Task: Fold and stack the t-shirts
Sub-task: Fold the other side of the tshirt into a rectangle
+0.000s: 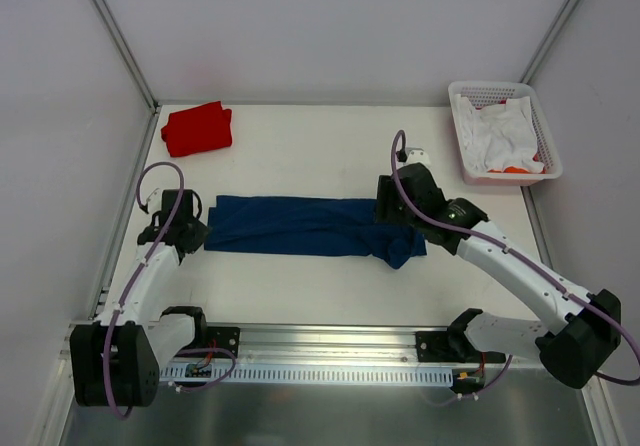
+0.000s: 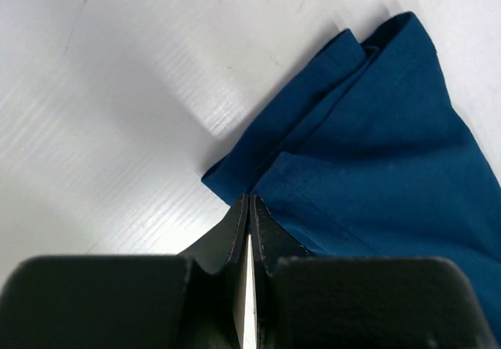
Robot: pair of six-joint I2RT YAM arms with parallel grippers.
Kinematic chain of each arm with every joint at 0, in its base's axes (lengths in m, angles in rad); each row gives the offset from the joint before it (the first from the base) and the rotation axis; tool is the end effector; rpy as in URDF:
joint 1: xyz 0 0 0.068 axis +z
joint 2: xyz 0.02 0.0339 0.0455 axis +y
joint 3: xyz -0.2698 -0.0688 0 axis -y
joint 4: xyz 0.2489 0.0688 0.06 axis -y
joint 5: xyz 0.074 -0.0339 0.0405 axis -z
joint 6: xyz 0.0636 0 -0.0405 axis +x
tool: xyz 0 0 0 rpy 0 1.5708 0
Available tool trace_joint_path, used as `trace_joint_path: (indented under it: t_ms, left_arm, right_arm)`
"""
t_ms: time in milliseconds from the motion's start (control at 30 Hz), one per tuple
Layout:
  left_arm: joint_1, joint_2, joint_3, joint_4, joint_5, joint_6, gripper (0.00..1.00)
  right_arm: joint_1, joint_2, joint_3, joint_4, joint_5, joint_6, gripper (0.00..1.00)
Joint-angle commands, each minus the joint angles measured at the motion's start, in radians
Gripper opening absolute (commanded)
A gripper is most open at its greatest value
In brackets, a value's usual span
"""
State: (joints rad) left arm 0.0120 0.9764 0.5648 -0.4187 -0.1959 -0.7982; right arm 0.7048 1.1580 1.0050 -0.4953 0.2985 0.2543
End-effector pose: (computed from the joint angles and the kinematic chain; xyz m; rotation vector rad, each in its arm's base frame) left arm 0.2129 0.0149 0.1918 -1.0227 2.1544 -0.1380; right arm 0.2211 0.1635 0.3006 -0.3293 2.1689 0.2098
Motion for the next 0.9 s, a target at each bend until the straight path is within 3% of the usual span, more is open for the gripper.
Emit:
trace_joint_path:
  t_ms: [0,433,467,500,633,700,867]
  left_arm:
    - [-0.007,0.042,0.053,-0.019,-0.095,0.025,0.0]
    - [0.046,0.194,0.139,0.029,-0.108,0.074,0.02]
    - [0.046,0.202,0.144,0.029,-0.105,0.079,0.11]
    - [0.048,0.211,0.147,0.031,-0.105,0.08,0.36]
    - [0.046,0.202,0.15,0.034,-0.105,0.082,0.75]
    - [0.048,0.186,0.156,0.035,-0.105,0.088,0.87]
    - [0.046,0.153,0.168,0.035,-0.086,0.099,0.92]
  right_arm:
    - [0.002,-0.034,-0.011,0.021,0.008,0.007,0.58]
    - [-0.001,-0.034,-0.022,0.02,0.011,0.002,0.59]
    - [-0.001,-0.034,-0.022,0.02,0.01,0.002,0.59]
    - [-0.001,-0.029,-0.022,0.018,0.008,0.002,0.58]
    - [-0.002,-0.018,-0.029,0.02,0.008,0.006,0.59]
    - [-0.002,-0.011,-0.037,0.02,0.005,0.011,0.59]
    - [-0.004,0.035,-0.062,0.041,-0.004,0.031,0.59]
